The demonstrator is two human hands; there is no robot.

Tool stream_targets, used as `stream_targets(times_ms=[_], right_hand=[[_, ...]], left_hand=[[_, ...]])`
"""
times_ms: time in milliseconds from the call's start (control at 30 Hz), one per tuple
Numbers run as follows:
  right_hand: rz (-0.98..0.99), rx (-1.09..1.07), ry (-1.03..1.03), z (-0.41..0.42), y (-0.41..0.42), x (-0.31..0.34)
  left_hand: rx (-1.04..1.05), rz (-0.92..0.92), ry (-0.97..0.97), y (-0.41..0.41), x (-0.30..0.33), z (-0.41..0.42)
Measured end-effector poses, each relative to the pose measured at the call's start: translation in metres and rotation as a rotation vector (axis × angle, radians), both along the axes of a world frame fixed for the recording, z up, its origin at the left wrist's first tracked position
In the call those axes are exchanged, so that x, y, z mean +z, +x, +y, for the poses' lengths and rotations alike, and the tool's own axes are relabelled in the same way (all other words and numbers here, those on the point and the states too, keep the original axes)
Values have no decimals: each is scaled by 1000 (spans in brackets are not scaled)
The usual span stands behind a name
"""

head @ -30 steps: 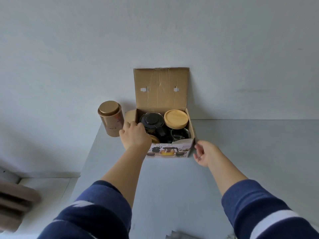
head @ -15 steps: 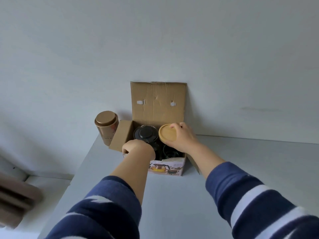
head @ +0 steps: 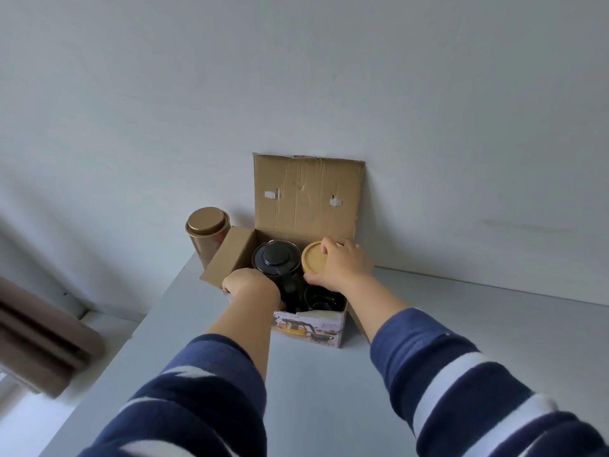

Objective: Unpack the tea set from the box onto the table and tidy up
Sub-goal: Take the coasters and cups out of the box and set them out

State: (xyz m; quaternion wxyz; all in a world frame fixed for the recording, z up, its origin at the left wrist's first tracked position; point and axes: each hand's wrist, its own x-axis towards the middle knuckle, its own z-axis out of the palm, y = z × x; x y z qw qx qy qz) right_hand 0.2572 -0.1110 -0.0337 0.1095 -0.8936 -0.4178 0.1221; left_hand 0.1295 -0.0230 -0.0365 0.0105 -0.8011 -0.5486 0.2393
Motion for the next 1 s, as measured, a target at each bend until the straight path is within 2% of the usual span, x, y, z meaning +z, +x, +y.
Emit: stream_targets(times_ms=[133, 300, 533, 567, 700, 767, 867, 1000], right_hand=[[-38, 12, 0, -4, 1, -1], [-69, 16, 7, -6, -2, -1], [-85, 24, 4, -7, -3, 0], [-86, 20, 5, -6, -4, -1], [-117, 22, -19, -5, -8, 4], [-158, 23, -28, -5, -11, 11], [-195, 12, -36, -6, -15, 23], [-169, -25, 8, -15, -23, 45]], left_hand=[[-66, 4, 21, -7, -1, 4], [-144, 22, -49, -17, 6, 9], [-190, -207, -275, -33, 17, 26], [-177, -215, -259, -35, 16, 28], [-519, -152, 5, -39, 15, 29], [-578, -218, -2, -39, 19, 25], [-695, -214, 111, -45, 43, 16], [-786, -258, 166, -62, 77, 16]])
